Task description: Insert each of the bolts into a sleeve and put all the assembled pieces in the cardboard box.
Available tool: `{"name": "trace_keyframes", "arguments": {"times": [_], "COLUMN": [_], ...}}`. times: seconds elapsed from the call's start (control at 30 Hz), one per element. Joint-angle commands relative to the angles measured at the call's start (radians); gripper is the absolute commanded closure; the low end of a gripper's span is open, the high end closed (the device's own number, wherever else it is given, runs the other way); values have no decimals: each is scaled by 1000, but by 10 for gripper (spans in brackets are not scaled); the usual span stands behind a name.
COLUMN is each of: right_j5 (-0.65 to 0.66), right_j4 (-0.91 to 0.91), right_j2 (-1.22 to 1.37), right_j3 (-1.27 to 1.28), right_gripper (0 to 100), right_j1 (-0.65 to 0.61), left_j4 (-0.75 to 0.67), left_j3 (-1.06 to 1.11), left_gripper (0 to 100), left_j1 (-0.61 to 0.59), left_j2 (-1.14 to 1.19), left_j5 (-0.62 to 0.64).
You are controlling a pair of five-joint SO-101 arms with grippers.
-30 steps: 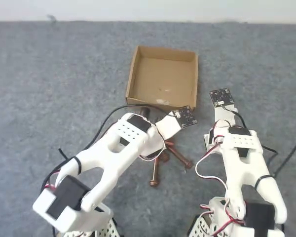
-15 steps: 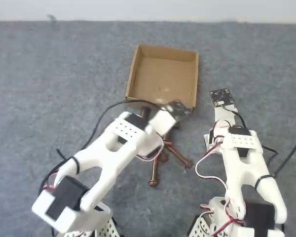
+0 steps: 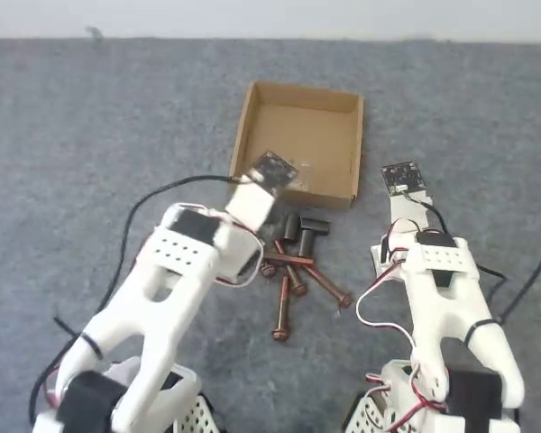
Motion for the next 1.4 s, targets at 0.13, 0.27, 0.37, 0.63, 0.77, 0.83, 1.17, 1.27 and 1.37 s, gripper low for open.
{"name": "trace_keyframes", "arguments": {"times": [0.13, 0.27, 0.37, 0.63, 0.77, 0.83, 1.17, 1.27, 1.37], "right_j5": [6, 6, 8, 11, 12, 12, 12, 12, 12], "right_j4": [-19, -19, -19, -19, -19, -19, -19, -19, -19], "right_j2": [-1, -1, -1, -1, -1, -1, -1, -1, -1], "right_j3": [-26, -26, -26, -26, -26, -26, -26, -26, -26], "right_gripper": [993, 993, 993, 993, 993, 993, 993, 993, 993], "right_j1": [-22, -22, -22, -24, -24, -24, -19, -19, -19], "left_j4": [-78, -146, -180, -180, -166, -166, -87, -78, -37], "left_j3": [-4, -1, -5, -88, -113, -113, -110, -105, -73], "left_gripper": [827, 846, 844, 844, 856, 897, 991, 991, 991], "left_j1": [104, 103, 109, 109, 109, 120, 147, 144, 130], "left_j2": [-64, -61, -5, 269, 313, 327, 328, 287, 172], "left_j5": [-172, -288, -327, -388, -388, -388, -330, -235, -193]}}
